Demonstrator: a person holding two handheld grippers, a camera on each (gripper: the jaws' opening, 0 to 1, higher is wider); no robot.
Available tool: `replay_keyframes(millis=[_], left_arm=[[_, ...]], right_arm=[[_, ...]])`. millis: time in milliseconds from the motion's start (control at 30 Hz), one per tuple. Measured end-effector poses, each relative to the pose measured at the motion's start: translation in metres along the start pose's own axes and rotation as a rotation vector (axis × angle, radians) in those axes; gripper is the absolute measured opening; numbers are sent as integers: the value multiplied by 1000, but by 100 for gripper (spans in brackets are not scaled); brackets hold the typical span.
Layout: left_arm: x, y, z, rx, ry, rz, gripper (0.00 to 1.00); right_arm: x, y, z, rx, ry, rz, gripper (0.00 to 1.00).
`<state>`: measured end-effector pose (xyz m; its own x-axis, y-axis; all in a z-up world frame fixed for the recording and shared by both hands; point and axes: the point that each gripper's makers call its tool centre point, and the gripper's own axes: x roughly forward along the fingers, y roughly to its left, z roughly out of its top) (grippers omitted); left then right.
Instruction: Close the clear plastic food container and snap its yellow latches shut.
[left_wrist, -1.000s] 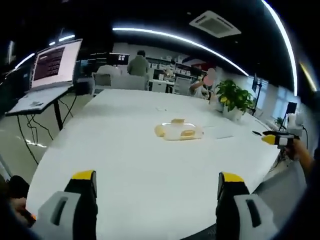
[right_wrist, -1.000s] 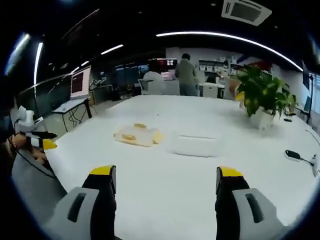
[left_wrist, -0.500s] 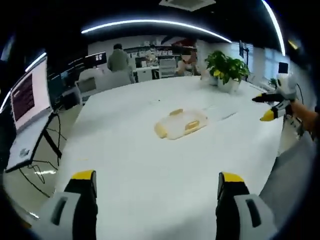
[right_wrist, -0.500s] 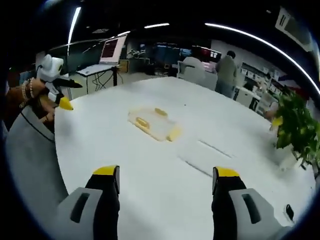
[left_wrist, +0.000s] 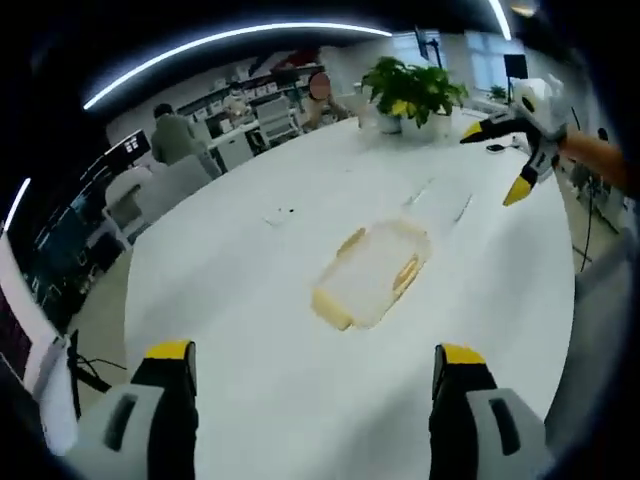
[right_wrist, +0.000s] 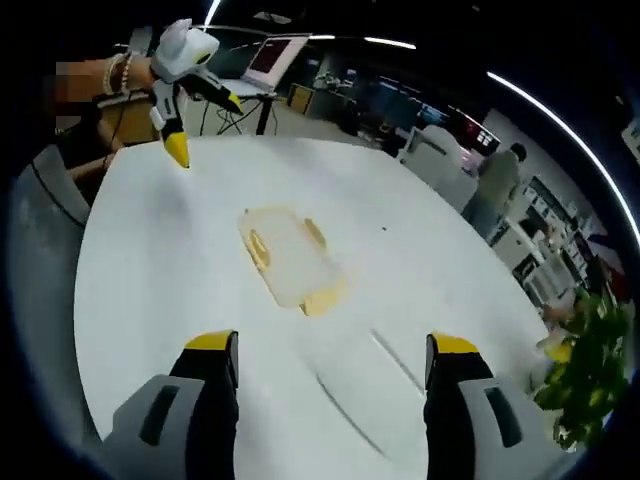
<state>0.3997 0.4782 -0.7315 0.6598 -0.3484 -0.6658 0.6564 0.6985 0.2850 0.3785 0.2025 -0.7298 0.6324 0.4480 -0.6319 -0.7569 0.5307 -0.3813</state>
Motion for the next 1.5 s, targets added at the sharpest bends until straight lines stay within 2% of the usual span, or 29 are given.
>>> replay_keyframes(millis=[33,67,133,267,300,333,400,467,533,600,633,700,733,767,900,1000,1067,1133,1167,1200,1300,1333,1433,1500], left_arm=[[5,2,2,2,3,2,98],[10,1,3,28,13,-25,98],[23,6,4,19,37,-39,94],[52,5,12,96,30,-143,90],[63,2,12,139,24,-174,90],[70,-2,8,165,37,-205,90],[83,-6,-5,228,116,-246,89],[94,-7,-7,303,134,-261,88],[101,-10,-3,313,118,-282,88],[106,-24,0,295,95,-367,90],[108,-25,0,304,95,-381,91],[113,-21,-4,369,131,-390,89],[116,-19,-5,397,142,-390,88],[118,-20,-6,414,149,-415,88],[126,-19,-9,385,177,-459,87],[129,-23,-14,402,188,-505,79],[133,-24,-20,392,216,-510,76],[135,-27,-23,411,220,-520,76],[134,-33,-20,392,212,-561,74],[135,-35,-19,368,207,-565,73],[137,-35,-18,387,214,-570,73],[137,-35,-18,386,218,-573,73],[137,-37,-20,378,230,-591,72],[139,-37,-19,400,222,-606,72]], right_arm=[[4,-2,3,-15,0,10,74],[11,-5,7,-35,-2,30,75],[23,-7,8,-65,21,81,73],[46,-8,2,-144,100,183,66],[49,-8,2,-150,100,190,66],[60,-6,5,-157,96,232,65],[75,-7,6,-146,103,258,66],[86,-6,1,-177,138,295,66],[95,-7,-2,-233,156,314,66],[104,-2,-6,-248,179,366,65],[107,1,-11,-250,203,401,65],[114,1,-12,-261,206,408,65],[118,3,-14,-274,212,435,65],[120,3,-15,-276,219,449,64],[130,7,-19,-258,241,499,64],[137,13,-23,-260,260,559,61],[143,13,-28,-277,287,565,57],[146,12,-28,-281,300,566,58],[147,13,-28,-280,304,572,59],[144,15,-27,-279,306,581,58],[144,22,-32,-310,341,624,55],[144,24,-28,-289,326,639,53],[144,23,-29,-284,344,637,54],[146,24,-28,-295,346,642,54]])
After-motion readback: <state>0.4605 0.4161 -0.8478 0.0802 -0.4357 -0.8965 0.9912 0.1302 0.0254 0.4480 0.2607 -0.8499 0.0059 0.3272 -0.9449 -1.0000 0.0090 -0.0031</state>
